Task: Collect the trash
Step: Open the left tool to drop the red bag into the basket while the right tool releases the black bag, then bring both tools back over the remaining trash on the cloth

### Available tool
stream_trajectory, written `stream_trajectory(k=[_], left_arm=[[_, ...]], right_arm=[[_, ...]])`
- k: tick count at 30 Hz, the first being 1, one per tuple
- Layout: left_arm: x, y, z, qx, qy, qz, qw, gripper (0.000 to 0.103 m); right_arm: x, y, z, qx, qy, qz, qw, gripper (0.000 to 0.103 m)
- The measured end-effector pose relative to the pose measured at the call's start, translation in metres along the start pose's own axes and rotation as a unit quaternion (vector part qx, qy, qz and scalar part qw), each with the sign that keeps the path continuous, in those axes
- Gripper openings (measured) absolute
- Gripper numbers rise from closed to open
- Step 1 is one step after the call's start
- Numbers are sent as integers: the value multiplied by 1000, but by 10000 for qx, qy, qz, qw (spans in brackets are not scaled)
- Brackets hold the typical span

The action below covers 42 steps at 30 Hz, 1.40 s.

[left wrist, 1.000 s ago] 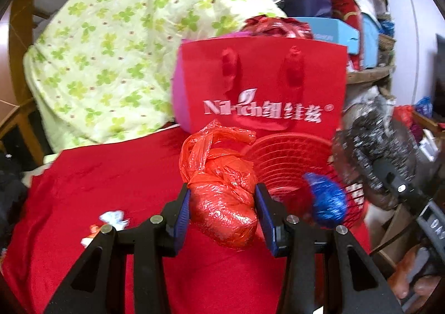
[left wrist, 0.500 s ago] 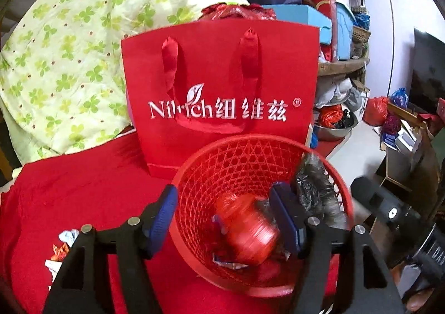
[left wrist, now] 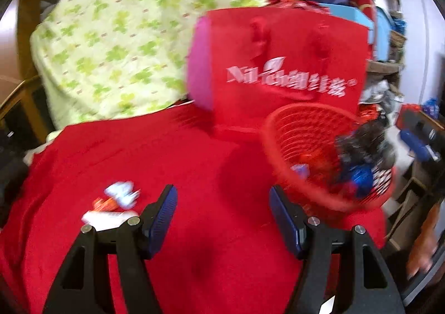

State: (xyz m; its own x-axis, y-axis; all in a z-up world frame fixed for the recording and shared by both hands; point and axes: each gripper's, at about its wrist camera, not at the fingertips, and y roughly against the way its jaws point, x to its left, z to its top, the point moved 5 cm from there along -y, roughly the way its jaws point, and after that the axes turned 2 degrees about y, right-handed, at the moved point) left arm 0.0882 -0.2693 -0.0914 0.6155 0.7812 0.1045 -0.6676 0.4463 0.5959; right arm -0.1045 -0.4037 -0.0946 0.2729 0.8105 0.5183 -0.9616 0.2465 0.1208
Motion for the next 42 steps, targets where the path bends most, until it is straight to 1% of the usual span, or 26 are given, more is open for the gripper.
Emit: stream_trajectory(k=[3,5,8,11,14,18,23,27,33,37,39,42], left_arm=[[42,9,-26,134,224,381,9989,69],[76,17,-45,237,459,673,9964,69],[114,27,-68,334,746,1028,9913,69],[148,36,-92,444,1034,1304,9851,69],[168,39,-112,529,1241,1458,9801,69],[184,41,-127,574,1465,1505,9760,69],[198,41,-139,537,1570,1530,9742,69],[207,38,-151,612,1717,1482,9720,69],[224,33,-167,691,1957,1456,9673,69],[233,29,-176,735,2084,1429,9648,69],[239,27,-181,760,2138,1416,9636,69],[247,25,-187,787,2202,1440,9615,69]], right_arm=[[21,-4,-5,-17,263,156,9995,72],[39,-10,-12,26,525,273,9982,72],[67,-19,-25,171,846,564,9947,72],[90,-30,-39,380,1030,819,9906,72],[110,-44,-56,627,1253,906,9860,72],[127,-61,-75,914,1470,976,9801,72],[142,-76,-96,1220,1703,991,9728,72],[154,-88,-113,1426,1850,1001,9672,72],[168,-107,-130,1774,1834,1141,9601,72],[181,-132,-147,2197,1801,1308,9498,72],[189,-148,-157,2462,1787,1423,9419,71],[201,-170,-173,2731,1932,1566,9293,70]])
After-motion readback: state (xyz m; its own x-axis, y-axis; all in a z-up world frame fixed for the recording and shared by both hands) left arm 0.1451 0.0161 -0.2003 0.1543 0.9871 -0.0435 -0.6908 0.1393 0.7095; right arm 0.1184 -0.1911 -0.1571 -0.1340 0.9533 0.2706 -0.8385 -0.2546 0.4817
